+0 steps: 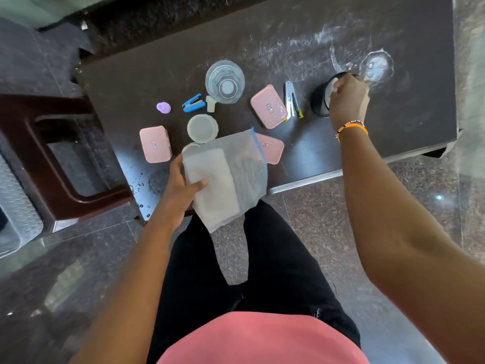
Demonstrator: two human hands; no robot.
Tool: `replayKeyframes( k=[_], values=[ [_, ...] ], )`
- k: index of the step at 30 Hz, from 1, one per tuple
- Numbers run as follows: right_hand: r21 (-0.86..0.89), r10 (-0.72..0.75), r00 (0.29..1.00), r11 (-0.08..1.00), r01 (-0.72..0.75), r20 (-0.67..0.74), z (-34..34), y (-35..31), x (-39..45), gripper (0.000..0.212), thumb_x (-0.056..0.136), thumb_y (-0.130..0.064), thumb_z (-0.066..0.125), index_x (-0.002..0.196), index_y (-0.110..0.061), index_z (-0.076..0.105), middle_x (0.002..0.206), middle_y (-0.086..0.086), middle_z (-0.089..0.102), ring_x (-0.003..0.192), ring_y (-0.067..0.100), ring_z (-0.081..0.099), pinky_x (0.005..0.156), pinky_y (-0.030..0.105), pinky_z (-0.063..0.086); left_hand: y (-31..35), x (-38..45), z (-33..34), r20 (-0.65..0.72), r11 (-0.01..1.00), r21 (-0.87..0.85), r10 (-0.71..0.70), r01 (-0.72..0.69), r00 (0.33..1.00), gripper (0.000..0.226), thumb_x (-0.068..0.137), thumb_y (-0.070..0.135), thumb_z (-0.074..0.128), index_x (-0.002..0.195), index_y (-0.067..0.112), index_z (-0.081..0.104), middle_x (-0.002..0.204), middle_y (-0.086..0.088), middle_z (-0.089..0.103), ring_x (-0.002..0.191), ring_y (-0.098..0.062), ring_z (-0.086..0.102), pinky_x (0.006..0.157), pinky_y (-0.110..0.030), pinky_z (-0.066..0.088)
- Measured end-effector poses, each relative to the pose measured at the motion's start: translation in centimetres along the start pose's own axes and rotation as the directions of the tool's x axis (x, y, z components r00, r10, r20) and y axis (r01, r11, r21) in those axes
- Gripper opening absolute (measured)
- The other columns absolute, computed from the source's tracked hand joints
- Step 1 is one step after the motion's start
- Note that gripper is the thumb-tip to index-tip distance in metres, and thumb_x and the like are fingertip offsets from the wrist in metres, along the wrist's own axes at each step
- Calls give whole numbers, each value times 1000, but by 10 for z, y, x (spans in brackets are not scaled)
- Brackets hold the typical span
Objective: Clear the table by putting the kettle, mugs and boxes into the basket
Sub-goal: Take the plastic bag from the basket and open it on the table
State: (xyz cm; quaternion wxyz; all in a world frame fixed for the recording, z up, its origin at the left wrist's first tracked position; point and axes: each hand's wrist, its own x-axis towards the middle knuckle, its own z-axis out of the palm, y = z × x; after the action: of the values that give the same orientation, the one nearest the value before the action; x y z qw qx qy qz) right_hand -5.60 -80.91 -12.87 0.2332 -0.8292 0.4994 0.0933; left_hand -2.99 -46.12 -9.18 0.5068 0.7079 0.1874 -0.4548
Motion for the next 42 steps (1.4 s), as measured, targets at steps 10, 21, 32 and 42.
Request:
replayKeyframes(
  k=[10, 21, 32, 42],
  values=[
    [-139, -71, 997, 988, 66, -32, 29, 2, -26, 78, 74, -40, 71, 137, -15, 33, 152, 11, 24, 141, 37, 18, 113, 53, 24, -52, 8, -38, -222, 962, 66, -244, 264, 944, 47, 87, -4, 48, 131, 10, 39, 124, -12, 54, 114, -29, 53, 97, -46, 45],
    [-124, -28, 999, 992, 23, -36, 35, 5, -30, 82, 74, 6, 46, 145, -27, 21, 158, 10, 6, 143, 43, 6, 111, 52, 30, -47, 30, -41, -516, 923, 368, 306, -115, 800, 41, 82, 1, 51, 122, 11, 44, 125, -6, 51, 114, -18, 49, 99, -30, 41],
    [16, 48, 999, 999, -47, -21, 22, 13, -17, 85, 78, -9, 60, 148, -16, 11, 156, 16, 13, 138, 40, 23, 111, 46, 28, -42, 19, 35, -77, 849, 492, 264, -193, 961, 30, 87, 1, 45, 110, 18, 54, 99, 5, 59, 86, -10, 55, 81, -14, 39],
    [-14, -85, 990, 996, 84, -116, 16, 1, -11, 87, 72, -19, 64, 146, -5, 18, 149, 12, 28, 130, 35, 33, 108, 37, 28, 14, 35, 88, 24, 855, 442, 291, -271, 957, 29, 89, 4, 47, 116, 15, 54, 99, 3, 60, 89, -9, 54, 66, 9, 34]
  ],
)
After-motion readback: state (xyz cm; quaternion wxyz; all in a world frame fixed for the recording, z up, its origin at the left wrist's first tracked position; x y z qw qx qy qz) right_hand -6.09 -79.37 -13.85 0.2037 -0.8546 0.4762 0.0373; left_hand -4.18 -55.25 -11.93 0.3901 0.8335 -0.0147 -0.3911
